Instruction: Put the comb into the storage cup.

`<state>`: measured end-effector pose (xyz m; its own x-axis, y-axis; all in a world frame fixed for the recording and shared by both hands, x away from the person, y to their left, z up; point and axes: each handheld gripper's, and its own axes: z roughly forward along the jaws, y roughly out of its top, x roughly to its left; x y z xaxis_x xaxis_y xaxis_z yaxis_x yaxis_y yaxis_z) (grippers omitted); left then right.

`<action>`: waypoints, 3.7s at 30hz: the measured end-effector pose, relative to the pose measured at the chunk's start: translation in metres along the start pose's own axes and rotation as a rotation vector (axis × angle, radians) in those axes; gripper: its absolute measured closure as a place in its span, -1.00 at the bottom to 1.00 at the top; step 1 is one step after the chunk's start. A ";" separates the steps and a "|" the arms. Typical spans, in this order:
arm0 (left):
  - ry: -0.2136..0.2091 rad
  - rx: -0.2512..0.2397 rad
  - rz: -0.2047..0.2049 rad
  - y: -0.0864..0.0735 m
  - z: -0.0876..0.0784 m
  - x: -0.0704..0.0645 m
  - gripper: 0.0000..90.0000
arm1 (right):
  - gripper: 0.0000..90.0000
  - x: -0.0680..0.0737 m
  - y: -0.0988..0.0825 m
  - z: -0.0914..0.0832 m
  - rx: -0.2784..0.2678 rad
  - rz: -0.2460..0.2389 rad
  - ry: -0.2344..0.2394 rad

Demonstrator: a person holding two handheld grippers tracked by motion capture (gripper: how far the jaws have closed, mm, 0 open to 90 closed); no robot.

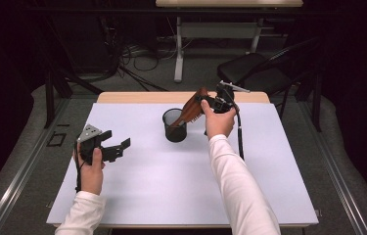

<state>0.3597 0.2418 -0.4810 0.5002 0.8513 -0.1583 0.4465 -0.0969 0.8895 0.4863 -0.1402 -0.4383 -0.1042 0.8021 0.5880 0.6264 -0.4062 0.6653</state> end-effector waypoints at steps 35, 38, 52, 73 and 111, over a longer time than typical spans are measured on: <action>0.000 0.001 0.003 0.000 0.000 0.000 -0.65 | -0.19 0.005 -0.003 0.003 -0.031 -0.034 -0.008; 0.000 0.002 0.002 0.000 0.000 0.000 -0.65 | -0.22 0.005 -0.004 0.004 -0.036 -0.039 -0.017; -0.002 0.003 0.002 0.000 0.001 0.000 -0.65 | -0.31 0.003 -0.001 0.001 -0.059 -0.060 -0.036; -0.001 0.004 0.002 -0.001 0.002 0.000 -0.65 | -0.30 -0.001 0.008 -0.011 -0.093 -0.054 -0.022; 0.001 0.012 0.004 -0.002 0.003 -0.001 -0.65 | -0.06 -0.016 0.027 -0.041 -0.126 -0.087 0.029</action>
<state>0.3605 0.2401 -0.4837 0.5012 0.8514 -0.1544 0.4532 -0.1063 0.8850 0.4732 -0.1814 -0.4111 -0.1773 0.8244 0.5375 0.5123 -0.3890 0.7656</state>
